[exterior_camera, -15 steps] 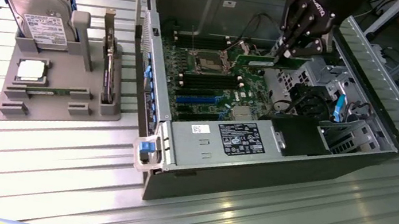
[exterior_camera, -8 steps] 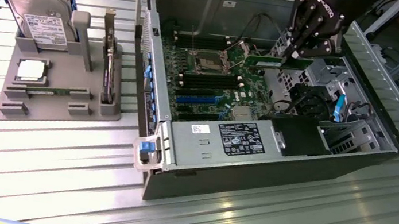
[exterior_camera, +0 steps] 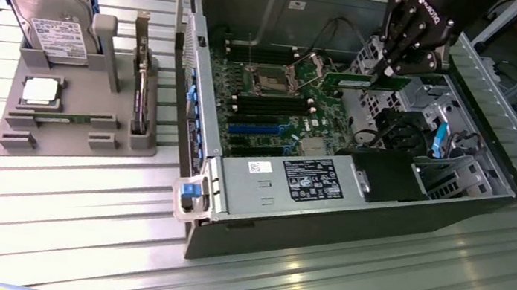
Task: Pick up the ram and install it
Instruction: 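Insert the ram into the slot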
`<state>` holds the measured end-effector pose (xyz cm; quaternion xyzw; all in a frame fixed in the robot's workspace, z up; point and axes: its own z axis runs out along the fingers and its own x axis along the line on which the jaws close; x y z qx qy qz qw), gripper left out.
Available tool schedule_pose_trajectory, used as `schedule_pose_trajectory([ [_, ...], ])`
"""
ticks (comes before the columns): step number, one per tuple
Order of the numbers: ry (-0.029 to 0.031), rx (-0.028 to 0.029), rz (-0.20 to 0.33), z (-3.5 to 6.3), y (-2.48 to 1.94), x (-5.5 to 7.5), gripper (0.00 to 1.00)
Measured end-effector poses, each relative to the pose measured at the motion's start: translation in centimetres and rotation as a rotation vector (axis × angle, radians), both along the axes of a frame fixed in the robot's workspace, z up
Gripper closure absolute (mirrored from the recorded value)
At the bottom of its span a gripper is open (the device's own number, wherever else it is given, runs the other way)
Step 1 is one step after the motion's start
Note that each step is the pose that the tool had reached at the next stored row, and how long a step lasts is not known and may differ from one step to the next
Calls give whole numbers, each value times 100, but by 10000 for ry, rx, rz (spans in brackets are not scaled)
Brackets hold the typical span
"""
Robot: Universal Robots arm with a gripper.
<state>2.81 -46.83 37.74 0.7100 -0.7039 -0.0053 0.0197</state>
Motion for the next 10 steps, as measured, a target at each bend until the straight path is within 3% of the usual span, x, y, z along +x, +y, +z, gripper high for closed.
schedule_pose_trajectory([
  [10,0,1,0,-39,22,0,87],
])
